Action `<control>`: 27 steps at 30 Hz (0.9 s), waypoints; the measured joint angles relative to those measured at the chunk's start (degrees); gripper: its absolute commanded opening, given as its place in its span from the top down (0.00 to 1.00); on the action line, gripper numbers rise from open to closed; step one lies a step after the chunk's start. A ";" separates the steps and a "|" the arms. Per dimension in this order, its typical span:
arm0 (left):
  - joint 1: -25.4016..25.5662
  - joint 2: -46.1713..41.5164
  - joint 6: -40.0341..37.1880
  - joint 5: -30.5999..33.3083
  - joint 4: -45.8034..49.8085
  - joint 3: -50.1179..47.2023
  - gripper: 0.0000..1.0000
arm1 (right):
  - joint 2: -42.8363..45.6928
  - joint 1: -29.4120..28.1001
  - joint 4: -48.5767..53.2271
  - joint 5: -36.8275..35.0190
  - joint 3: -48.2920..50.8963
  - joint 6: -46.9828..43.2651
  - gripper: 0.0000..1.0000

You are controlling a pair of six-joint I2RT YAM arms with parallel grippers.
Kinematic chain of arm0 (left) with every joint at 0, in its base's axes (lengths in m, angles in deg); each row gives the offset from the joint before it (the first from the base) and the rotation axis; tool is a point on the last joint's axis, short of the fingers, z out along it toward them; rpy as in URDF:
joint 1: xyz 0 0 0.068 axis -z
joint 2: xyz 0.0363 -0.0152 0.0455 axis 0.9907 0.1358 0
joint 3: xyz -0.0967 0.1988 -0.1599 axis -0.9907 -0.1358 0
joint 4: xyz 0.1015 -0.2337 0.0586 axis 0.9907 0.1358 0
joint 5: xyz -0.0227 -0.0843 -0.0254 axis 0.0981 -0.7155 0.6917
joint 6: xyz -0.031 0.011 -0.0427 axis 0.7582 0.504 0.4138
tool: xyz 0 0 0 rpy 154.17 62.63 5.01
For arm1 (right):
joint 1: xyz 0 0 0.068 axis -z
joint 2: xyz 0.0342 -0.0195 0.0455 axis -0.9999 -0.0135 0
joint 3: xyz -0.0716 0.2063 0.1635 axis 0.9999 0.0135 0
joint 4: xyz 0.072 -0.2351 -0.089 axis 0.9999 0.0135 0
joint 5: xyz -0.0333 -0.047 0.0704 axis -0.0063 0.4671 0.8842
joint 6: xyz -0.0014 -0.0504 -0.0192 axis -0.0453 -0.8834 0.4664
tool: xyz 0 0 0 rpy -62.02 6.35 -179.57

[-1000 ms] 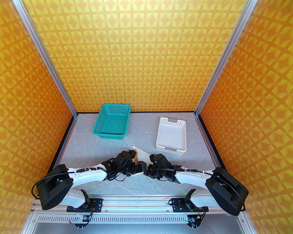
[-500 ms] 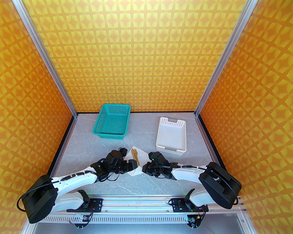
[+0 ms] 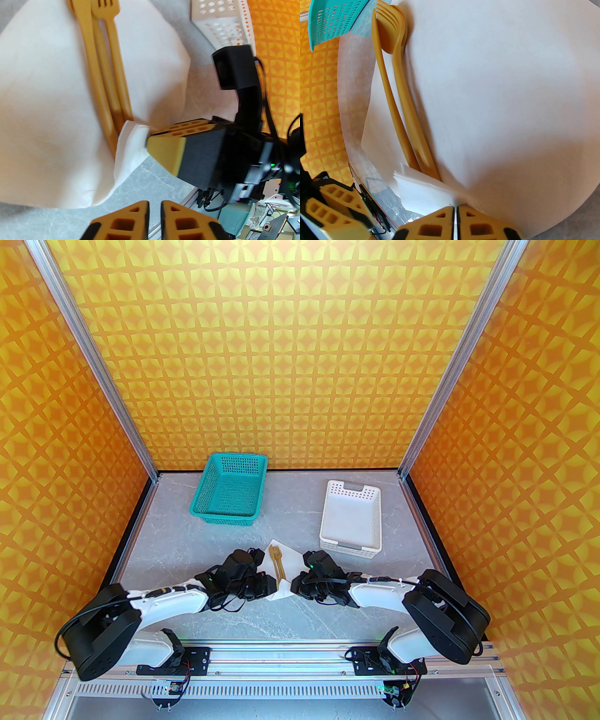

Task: Place the utensils on the paper napkin and roll it up

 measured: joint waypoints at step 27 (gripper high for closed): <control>0.00 10.21 -0.17 -1.33 -3.13 2.54 0.87 | -1.57 0.00 1.36 0.04 -1.27 -1.44 0.89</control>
